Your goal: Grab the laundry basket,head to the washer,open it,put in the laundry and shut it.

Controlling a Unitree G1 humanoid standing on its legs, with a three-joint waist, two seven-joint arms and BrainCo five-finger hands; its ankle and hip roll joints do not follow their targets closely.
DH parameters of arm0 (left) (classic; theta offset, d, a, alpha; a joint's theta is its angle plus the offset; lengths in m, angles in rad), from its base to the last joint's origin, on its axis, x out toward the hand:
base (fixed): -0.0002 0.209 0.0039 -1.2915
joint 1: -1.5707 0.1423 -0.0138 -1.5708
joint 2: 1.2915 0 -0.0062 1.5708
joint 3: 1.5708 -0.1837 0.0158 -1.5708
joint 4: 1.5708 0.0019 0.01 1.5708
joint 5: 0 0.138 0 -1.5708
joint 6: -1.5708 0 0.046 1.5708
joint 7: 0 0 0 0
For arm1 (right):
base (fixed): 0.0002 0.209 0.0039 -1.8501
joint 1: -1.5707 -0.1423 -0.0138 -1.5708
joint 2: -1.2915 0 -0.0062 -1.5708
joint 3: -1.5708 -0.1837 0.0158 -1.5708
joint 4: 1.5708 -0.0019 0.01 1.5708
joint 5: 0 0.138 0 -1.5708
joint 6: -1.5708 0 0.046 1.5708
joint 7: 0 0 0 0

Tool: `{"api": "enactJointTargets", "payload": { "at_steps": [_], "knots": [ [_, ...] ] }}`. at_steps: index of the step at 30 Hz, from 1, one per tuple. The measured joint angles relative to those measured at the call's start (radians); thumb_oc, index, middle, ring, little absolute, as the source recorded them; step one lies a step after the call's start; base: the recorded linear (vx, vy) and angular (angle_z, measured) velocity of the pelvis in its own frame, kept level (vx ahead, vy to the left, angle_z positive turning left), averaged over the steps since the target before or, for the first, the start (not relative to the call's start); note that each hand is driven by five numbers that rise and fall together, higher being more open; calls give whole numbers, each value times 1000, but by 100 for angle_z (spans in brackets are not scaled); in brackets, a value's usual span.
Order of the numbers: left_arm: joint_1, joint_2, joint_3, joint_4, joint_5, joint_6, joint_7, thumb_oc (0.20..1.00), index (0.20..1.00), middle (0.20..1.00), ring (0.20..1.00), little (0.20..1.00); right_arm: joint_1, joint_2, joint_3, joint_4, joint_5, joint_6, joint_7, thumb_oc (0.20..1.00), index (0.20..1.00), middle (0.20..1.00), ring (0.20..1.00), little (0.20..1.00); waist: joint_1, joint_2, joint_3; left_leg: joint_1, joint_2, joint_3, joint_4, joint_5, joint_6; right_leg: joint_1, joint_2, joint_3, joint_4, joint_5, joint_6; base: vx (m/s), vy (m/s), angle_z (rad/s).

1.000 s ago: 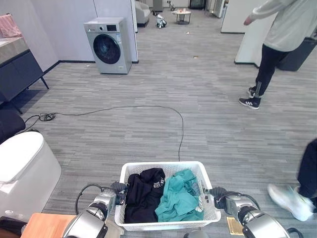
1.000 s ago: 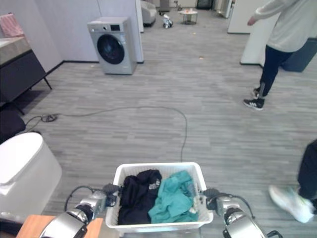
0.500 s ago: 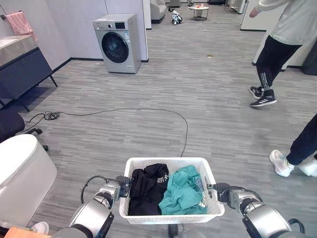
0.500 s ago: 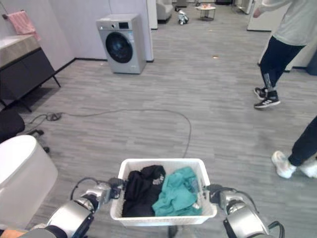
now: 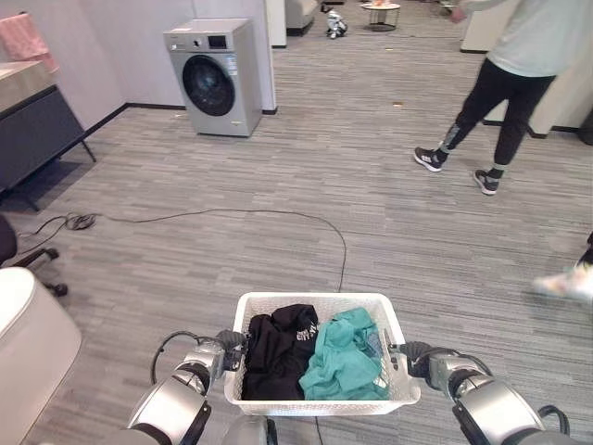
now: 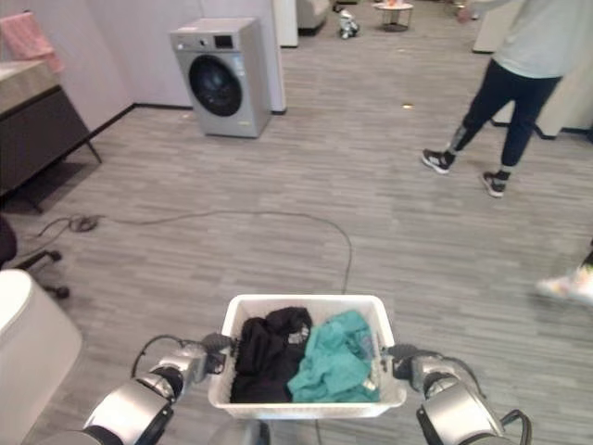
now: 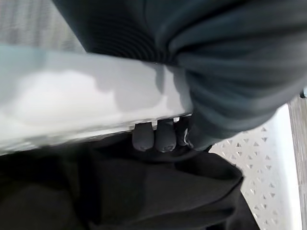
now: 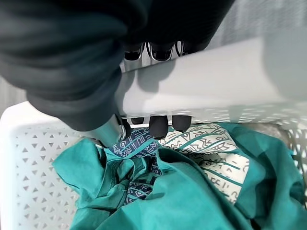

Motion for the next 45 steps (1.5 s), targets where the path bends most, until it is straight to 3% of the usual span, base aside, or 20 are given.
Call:
{"api": "enactJointTargets", "payload": {
  "at_steps": [2, 5, 7, 9, 11, 12, 15, 20, 23, 25, 27, 29, 31, 32, 33, 35, 38, 40, 42, 45],
  "knots": [
    [5, 9, -4, 3, -2, 3, -5, 200, 200, 200, 200, 200, -1, 14, -1, 27, -10, 3, 2, 200, 200, 200, 200, 200, 12, -32, 12, 52, -53, 86, 145, -50, 116, 93, -28, 35, 5, -34, 54, 436, 126, -53],
    [15, 7, -36, 15, -21, 13, -4, 200, 200, 200, 200, 200, 23, 18, 7, 25, -37, 9, 14, 200, 200, 200, 200, 200, 28, 30, -43, 198, -53, 30, 122, -20, 236, 100, 52, 70, 154, -65, 63, 505, 193, -63],
    [24, 22, -56, 15, -32, 29, -4, 200, 200, 200, 200, 200, 62, 33, -1, 5, -51, 12, 15, 200, 200, 200, 200, 200, 27, 6, -51, 284, -60, 27, 85, -34, 250, -5, 40, -15, 454, -58, 93, 407, 248, -26],
    [22, 14, -91, 1, -38, 35, -2, 200, 200, 200, 200, 200, 73, 13, 2, -40, -71, 24, 14, 200, 200, 200, 200, 200, 16, 10, -51, 350, -88, -18, 66, -85, 258, -185, -53, -52, 863, -31, 119, 530, 394, -13],
    [-2, 1, -90, -4, -40, 37, 2, 200, 200, 200, 200, 200, 71, -20, -23, -76, -72, 17, 10, 200, 200, 200, 200, 200, -20, 49, -20, 414, -107, -43, 53, -121, 285, -340, -162, -93, 1137, -12, 137, 385, 223, 26],
    [-36, -16, -81, -4, -41, 41, 4, 200, 200, 200, 200, 200, 74, -35, -63, -88, -46, 20, 9, 200, 200, 200, 200, 200, -45, 101, 7, 473, -89, -73, 33, -136, 287, -418, -201, -142, 1089, -95, 121, 353, 122, 49],
    [-98, -2, -74, -22, -44, 32, 17, 200, 200, 200, 200, 200, 77, -28, -91, -90, 59, 26, 4, 200, 200, 200, 200, 200, -49, 109, 26, 556, -78, -111, 15, -166, 228, -538, -202, -148, 763, -105, 130, 397, 37, 51],
    [-111, 8, -77, -7, -60, 35, 12, 200, 200, 200, 200, 200, 70, -22, -46, -87, 87, 15, 3, 200, 200, 200, 200, 200, -69, 69, 18, 686, -62, -218, 20, -320, 204, -551, -124, -65, 62, 91, 135, 489, -31, 57],
    [-102, 4, -78, 9, -59, 33, 1, 200, 200, 200, 200, 200, 71, -23, -55, -85, 87, 14, 1, 200, 200, 200, 200, 200, -103, 51, 6, 760, -43, -263, 14, -389, 166, -568, -168, -60, 65, 104, 141, 538, -92, 70],
    [-80, -18, -63, 24, -52, 34, -2, 200, 200, 200, 200, 200, 74, -30, -59, -78, 81, 13, -1, 200, 200, 200, 200, 200, -117, 61, -5, 814, 5, -262, 132, -446, 63, -532, -158, -90, 187, 288, 93, 398, -107, 57],
    [-71, -31, -41, 17, -31, 34, -13, 200, 200, 200, 200, 200, 71, -56, -54, -78, 81, 14, 0, 200, 200, 200, 200, 200, -117, 87, -18, 797, 41, -230, 197, -435, 12, -478, -110, -92, 186, 261, 19, 539, -188, 31],
    [-68, -40, -31, 8, -28, 33, -23, 200, 200, 200, 200, 200, 72, -63, -91, -81, 92, 21, 4, 200, 200, 200, 200, 200, -141, 92, -19, 766, 74, -227, 305, -352, -45, -401, -67, -94, 185, 185, 16, 589, -269, 45],
    [-47, -58, -16, 1, -28, 19, -13, 200, 200, 200, 200, 200, 96, -62, -155, -82, 117, 17, 0, 200, 200, 200, 200, 200, -139, 65, -27, 573, 80, -230, 739, -195, -186, -294, -45, -95, 123, 137, 10, 357, -292, 23],
    [-30, -58, -17, -1, -29, 20, -13, 200, 200, 200, 200, 200, 96, -68, -145, -86, 129, 11, 0, 200, 200, 200, 200, 200, -129, 50, -39, 459, 73, -233, 919, -58, -193, -280, -42, -93, 112, 125, -14, 208, -220, -2],
    [-30, -52, -10, -1, -31, 22, -15, 200, 200, 200, 200, 200, 84, -69, -122, -91, 130, -2, 0, 200, 200, 200, 200, 200, -126, 45, -37, 339, 82, -211, 1059, -27, -173, -270, -37, -93, 110, 111, -34, 205, -183, -19],
    [-30, -33, -2, -2, -32, 28, -14, 200, 200, 200, 200, 200, 61, -56, -85, -88, 129, -4, -3, 200, 200, 200, 200, 200, -109, 3, -20, 197, 98, -127, 1147, -86, -63, -235, -45, -86, 93, 149, -72, 390, -152, -28],
    [-13, -23, -11, -7, -40, 39, -15, 200, 200, 200, 200, 200, 58, -36, -83, -66, 128, 10, -20, 200, 200, 200, 200, 200, -90, -58, -3, 14, 105, 75, 801, -152, 22, -111, -70, -62, -2, 68, -12, 435, -17, -17],
    [1, -25, -20, -20, -40, 42, -17, 200, 200, 200, 200, 200, 60, -41, -78, -65, 128, 12, -19, 200, 200, 200, 200, 200, -78, -33, 11, 11, 87, 136, 455, -126, 14, -76, -55, -83, 0, 95, -56, 408, 67, -38],
    [32, -21, -28, -16, -40, 41, -22, 200, 200, 200, 200, 200, 75, -34, -52, -54, 128, 6, -19, 200, 200, 200, 200, 200, -68, -12, 1, 39, 48, 135, 216, -101, 17, -21, -43, -108, 0, 60, -22, 598, 62, -44],
    [37, -25, -31, -44, -41, 4, -33, 200, 200, 200, 200, 200, 71, -48, -54, -61, 128, -18, -17, 200, 200, 200, 200, 200, -40, -14, 4, 15, -52, -93, -2, -86, 28, 55, -31, 7, 1, -2, -6, 485, 51, -48]
  ]
}}
